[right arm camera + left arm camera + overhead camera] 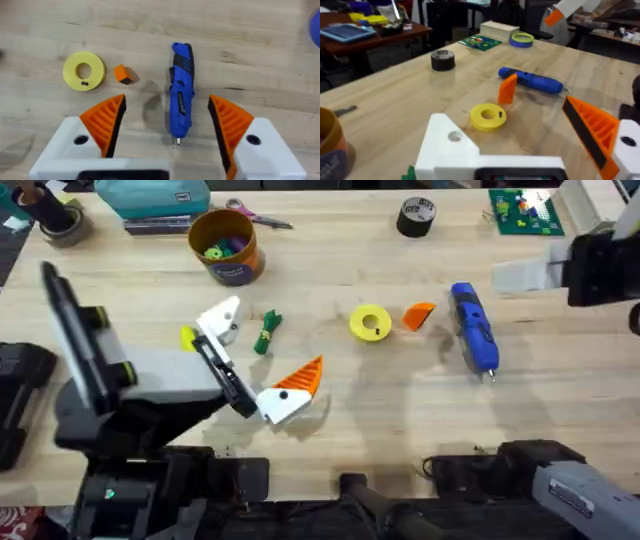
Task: Pick up the gripper from the table and insert it into the empty holder that is missing its gripper. Then pick up a screw, insert it into the mounting hole, and use the screwdriver to tighten it. Finally, clean up the table by picking up the vegetable and placing it into the bucket.
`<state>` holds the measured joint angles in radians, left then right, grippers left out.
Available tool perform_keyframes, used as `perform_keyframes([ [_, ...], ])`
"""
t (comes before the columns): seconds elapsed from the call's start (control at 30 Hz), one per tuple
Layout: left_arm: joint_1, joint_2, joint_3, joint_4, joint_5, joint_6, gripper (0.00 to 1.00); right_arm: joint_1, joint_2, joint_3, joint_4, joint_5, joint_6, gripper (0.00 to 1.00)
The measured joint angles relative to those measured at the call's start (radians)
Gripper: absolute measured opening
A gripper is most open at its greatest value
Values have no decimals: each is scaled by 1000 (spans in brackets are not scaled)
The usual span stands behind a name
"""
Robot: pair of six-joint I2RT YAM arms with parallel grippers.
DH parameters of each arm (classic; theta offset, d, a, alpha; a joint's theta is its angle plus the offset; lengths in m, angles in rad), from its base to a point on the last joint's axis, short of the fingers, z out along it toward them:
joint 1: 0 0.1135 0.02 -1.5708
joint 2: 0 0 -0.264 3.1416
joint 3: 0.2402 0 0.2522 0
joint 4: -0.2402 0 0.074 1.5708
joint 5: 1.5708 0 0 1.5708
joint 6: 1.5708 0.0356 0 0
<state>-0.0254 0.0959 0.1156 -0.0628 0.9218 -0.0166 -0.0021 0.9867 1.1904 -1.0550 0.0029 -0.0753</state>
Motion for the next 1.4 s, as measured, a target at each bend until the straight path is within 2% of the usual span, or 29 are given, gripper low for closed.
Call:
perform_keyframes([
  [0.3,0,-89,-101,19,50,-8,985,0,0,0,0,0,0,995],
  [0.43,0,-90,-103,16,55,-8,985,0,0,0,0,0,0,995],
  [0.6,0,-90,-103,-37,58,-11,985,0,0,0,0,0,0,995],
  [1.4,0,-90,-103,-44,108,-11,985,0,0,0,0,0,0,995],
])
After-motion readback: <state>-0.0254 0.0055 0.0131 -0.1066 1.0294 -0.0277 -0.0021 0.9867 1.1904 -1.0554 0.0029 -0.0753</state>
